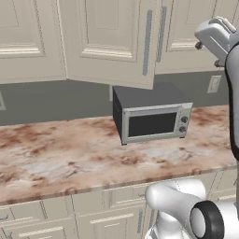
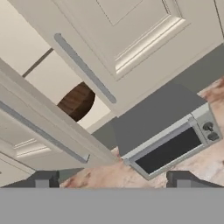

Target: Move the bowls from the cabinet to the plates on the dining table.

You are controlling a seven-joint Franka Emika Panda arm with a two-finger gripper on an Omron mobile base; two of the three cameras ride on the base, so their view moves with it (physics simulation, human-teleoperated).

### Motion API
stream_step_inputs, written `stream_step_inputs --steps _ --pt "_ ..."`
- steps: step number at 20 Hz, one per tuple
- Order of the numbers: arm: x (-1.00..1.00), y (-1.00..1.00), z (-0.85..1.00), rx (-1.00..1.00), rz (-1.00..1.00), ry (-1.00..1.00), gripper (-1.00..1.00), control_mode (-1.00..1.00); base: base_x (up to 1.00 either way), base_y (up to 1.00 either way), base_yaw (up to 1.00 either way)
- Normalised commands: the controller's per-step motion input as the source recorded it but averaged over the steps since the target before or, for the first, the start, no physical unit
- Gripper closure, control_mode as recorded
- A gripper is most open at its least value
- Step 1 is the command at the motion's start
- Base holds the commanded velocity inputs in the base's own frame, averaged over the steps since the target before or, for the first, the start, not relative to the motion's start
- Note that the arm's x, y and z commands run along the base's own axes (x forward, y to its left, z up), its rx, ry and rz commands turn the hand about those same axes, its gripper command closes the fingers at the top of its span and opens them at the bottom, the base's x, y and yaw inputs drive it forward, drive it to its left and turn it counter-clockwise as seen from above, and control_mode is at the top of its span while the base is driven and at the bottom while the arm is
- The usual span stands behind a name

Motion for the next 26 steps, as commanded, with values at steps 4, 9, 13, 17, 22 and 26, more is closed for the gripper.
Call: stream_step_inputs --steps 4,9,13,17,22,26 --pt "0.53 0.0 0.0 0.08 0.04 0.0 -1.0 -1.0 0.0 0.0 0.0" --pt "0.53 0.01 -0.08 0.02 0.03 0.0 -1.0 -1.0 0.0 0.0 0.0" --pt "0.53 0.07 -0.01 0.0 0.02 0.0 -1.0 -1.0 0.0 0.0 0.0" --pt "0.42 0.09 0.0 0.0 0.07 0.0 -1.0 -1.0 0.0 0.0 0.0" --pt "0.18 0.05 0.0 0.07 0.08 0.0 -1.0 -1.0 0.0 0.0 0.0" --pt "0.0 0.0 0.0 0.22 0.04 -0.01 -1.0 -1.0 0.0 0.0 0.0"
